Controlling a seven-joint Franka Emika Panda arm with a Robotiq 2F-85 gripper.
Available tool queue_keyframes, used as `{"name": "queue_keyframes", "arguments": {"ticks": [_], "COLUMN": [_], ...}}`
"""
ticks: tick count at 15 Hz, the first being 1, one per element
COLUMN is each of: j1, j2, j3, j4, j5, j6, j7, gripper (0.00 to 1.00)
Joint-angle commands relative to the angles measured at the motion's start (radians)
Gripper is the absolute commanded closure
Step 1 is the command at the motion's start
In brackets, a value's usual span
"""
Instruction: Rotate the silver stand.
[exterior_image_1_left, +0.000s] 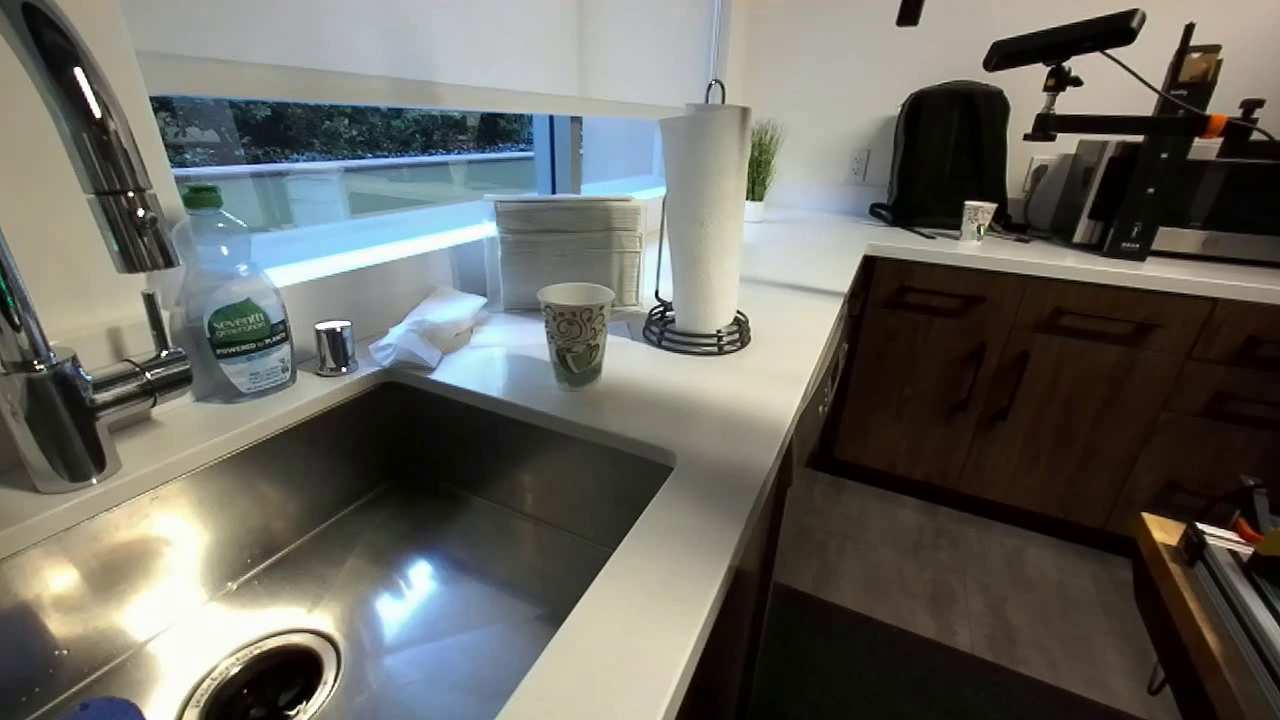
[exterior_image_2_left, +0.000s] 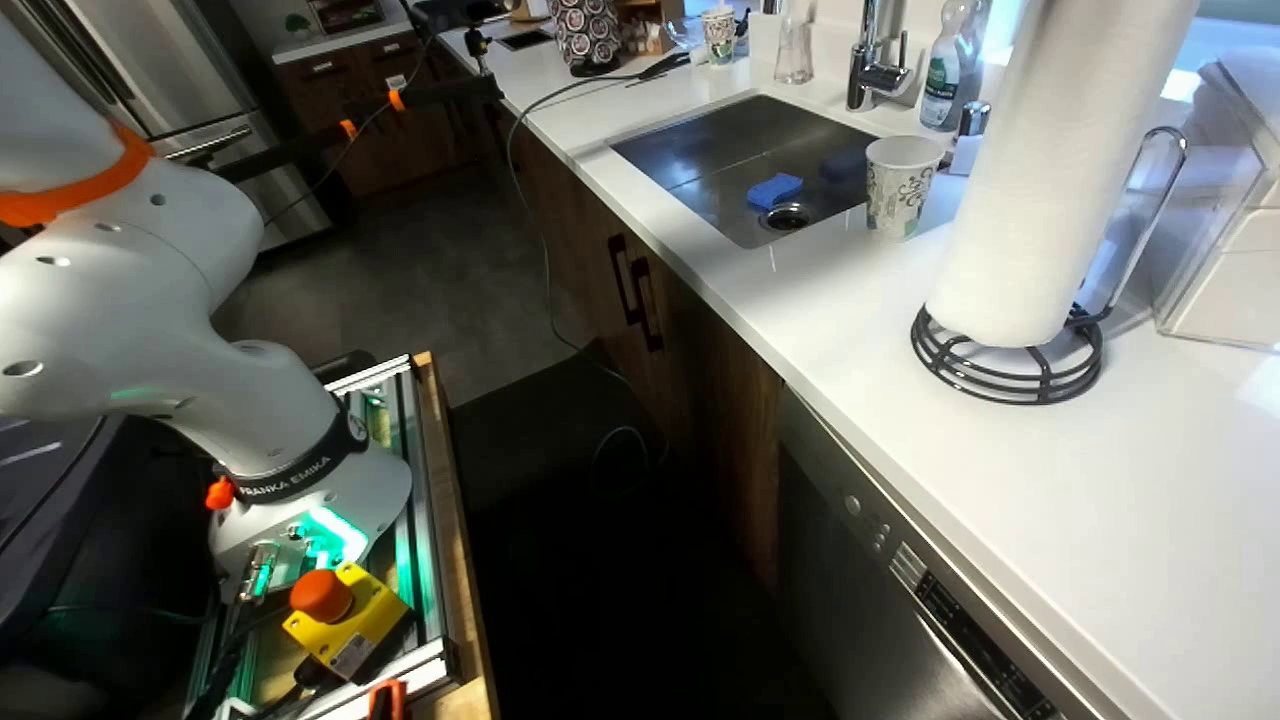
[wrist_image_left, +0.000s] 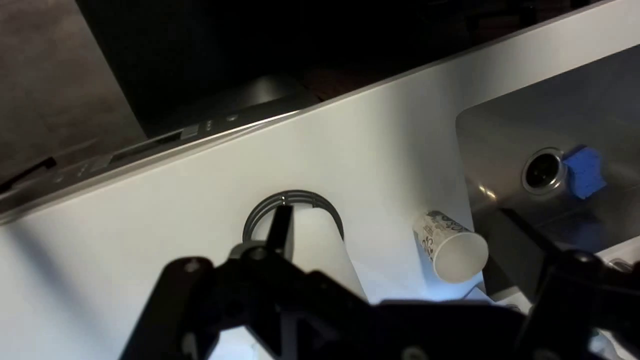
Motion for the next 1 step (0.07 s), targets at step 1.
{"name": "queue_keyframes", "arguments": {"ticks": [1], "j1": [0.058], "j2": [-0.022], "j3": [-0.056], "j4": [-0.025], "j5": [-0.001], "j6": [-0.003], "j7": [0.017], "gripper": [0.00]}}
